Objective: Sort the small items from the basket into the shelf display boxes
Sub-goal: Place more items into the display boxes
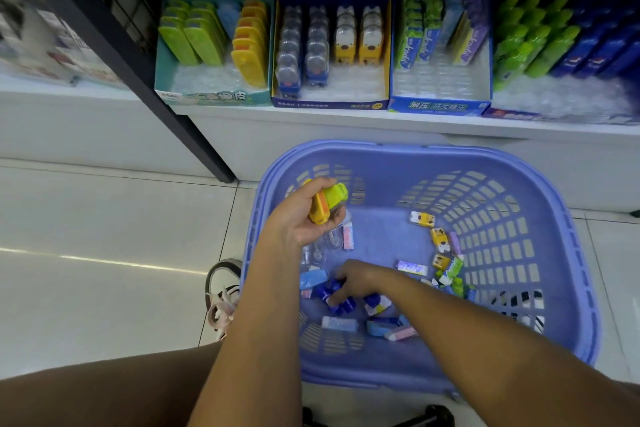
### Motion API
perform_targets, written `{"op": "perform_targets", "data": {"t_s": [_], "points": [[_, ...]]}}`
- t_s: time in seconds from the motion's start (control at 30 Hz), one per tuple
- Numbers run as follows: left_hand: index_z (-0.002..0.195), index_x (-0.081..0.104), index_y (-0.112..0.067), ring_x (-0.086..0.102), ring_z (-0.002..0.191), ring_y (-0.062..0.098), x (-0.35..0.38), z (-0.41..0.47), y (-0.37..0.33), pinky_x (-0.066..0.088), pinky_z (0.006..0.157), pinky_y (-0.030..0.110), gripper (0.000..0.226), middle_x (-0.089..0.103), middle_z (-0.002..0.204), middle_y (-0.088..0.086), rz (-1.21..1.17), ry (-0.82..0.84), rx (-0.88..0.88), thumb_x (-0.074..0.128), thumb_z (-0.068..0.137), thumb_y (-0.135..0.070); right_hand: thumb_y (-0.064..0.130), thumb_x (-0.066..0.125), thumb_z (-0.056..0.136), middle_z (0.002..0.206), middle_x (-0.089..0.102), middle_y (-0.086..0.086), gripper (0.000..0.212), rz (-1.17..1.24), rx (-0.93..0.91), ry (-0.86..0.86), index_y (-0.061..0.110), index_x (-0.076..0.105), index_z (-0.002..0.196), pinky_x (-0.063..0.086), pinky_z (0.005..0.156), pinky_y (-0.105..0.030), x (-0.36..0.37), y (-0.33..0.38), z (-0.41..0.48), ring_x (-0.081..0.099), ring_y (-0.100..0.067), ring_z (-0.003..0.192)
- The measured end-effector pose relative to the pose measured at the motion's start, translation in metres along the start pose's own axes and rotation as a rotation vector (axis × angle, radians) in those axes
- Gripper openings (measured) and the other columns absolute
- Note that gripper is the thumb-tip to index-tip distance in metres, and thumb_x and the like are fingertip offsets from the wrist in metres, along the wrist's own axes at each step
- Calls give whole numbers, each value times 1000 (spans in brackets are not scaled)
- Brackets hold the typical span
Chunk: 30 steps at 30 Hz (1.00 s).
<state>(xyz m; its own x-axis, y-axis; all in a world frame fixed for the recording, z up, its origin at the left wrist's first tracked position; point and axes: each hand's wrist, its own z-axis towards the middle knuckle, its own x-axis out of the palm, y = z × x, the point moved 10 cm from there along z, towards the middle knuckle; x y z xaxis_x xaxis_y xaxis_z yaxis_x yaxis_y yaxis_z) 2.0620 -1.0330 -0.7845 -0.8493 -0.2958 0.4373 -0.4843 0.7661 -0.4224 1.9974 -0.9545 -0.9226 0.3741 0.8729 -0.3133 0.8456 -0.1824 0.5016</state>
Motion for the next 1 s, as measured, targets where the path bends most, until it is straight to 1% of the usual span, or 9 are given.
{"op": "perform_targets", "data": {"t_s": [0.1,0.23,0.37,0.47,0.57,0.7,0.87,0.93,1.0], "points": [[76,59,-14,55,63,15,-3,-3,6,55,55,25,13,60,58,2,62,-30,11,63,87,-11,38,77,75,51,51,4,32,311,-18,-174,15,56,63,35,47,-21,-57,-14,-39,44,-10,47],[102,65,-16,63,56,8,19,-8,14,51,60,24,17,66,76,1,523,29,77,65,86,-10,24,75,79,54,57,2,21,708,-108,-411,5,65,78,37,46,-18,-130,-35,-101,44,-10,48],[95,70,-8,63,52,12,72,-19,33,52,63,23,12,67,62,3,648,190,116,68,84,-15,30,78,74,59,57,-3,24,553,-193,-487,8,69,80,37,52,-25,-165,-24,-156,46,-14,52],[70,66,-8,60,48,15,102,-22,29,52,69,32,13,62,54,5,697,155,244,72,80,-13,29,80,72,57,58,2,15,519,-243,-568,17,71,73,37,54,-25,-181,-18,-193,46,-14,54],[77,66,-5,60,54,20,122,-26,25,51,63,29,12,63,62,10,615,102,316,74,78,-14,24,75,78,59,63,7,11,648,-298,-682,17,74,87,40,51,-15,-198,-27,-229,49,-3,48],[68,64,-9,60,44,14,150,-32,26,46,46,17,16,64,53,6,471,118,330,71,81,-16,19,69,83,52,54,9,17,825,-320,-1034,11,71,98,35,44,-15,-241,-67,-288,38,-6,41],[76,67,-3,58,41,13,185,-39,26,42,41,15,15,64,55,9,410,164,366,67,84,-16,24,78,75,77,62,10,24,730,-214,-1571,21,66,96,43,54,-14,-301,-118,-371,52,-4,58],[78,66,-4,58,41,13,198,-42,25,43,40,16,13,63,53,6,391,178,382,66,84,-16,23,77,76,75,58,12,24,635,-191,-1624,25,66,97,38,40,-7,-321,-121,-380,50,1,51],[75,65,-7,57,39,12,209,-43,23,42,40,16,12,62,49,3,382,184,406,66,85,-14,19,76,76,71,58,13,21,540,-203,-1613,22,68,95,37,40,-6,-341,-116,-376,51,7,50]]}}
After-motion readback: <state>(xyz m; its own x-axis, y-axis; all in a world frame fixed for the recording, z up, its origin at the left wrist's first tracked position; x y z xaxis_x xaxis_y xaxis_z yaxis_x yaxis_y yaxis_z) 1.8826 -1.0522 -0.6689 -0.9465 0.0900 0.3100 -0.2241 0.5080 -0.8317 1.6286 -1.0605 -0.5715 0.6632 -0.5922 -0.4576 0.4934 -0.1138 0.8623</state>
